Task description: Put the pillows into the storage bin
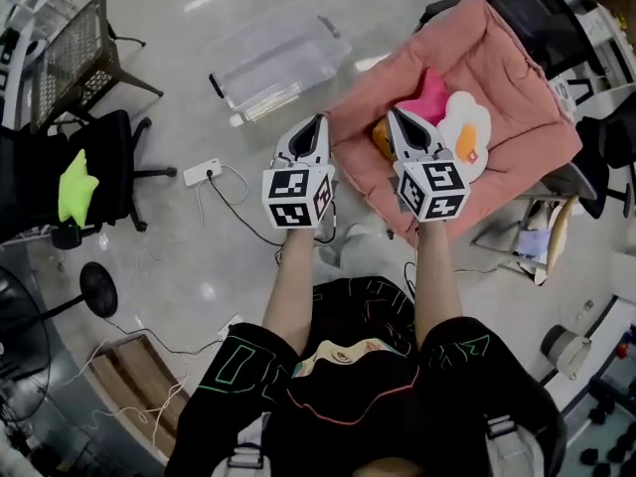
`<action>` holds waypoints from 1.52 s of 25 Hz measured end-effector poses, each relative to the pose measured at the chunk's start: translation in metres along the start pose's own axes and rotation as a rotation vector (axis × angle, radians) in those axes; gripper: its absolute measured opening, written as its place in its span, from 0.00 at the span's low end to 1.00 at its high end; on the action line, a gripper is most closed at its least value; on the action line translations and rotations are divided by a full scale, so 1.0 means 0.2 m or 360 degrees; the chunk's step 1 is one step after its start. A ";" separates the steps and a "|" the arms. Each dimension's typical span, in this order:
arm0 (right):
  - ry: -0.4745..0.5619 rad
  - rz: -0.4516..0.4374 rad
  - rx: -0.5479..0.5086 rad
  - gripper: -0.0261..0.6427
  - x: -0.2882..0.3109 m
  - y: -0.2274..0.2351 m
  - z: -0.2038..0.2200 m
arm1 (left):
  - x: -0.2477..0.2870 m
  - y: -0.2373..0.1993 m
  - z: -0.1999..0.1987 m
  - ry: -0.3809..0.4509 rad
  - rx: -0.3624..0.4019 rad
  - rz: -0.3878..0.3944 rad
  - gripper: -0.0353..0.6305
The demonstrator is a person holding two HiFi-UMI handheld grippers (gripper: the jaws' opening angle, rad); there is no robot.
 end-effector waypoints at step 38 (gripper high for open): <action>-0.0447 0.1464 0.1231 0.34 -0.93 1.73 1.42 | 1.60 1.27 1.27 -0.1266 0.0534 0.0764 0.47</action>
Point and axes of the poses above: the fingertips, and each gripper's own axes: x forward along the fingers, y to its right, z out of its underside, the point moved 9 cm from there along -x, backward along the fingers, and after that the axes turned 13 degrees about y, right-handed, at the moved point
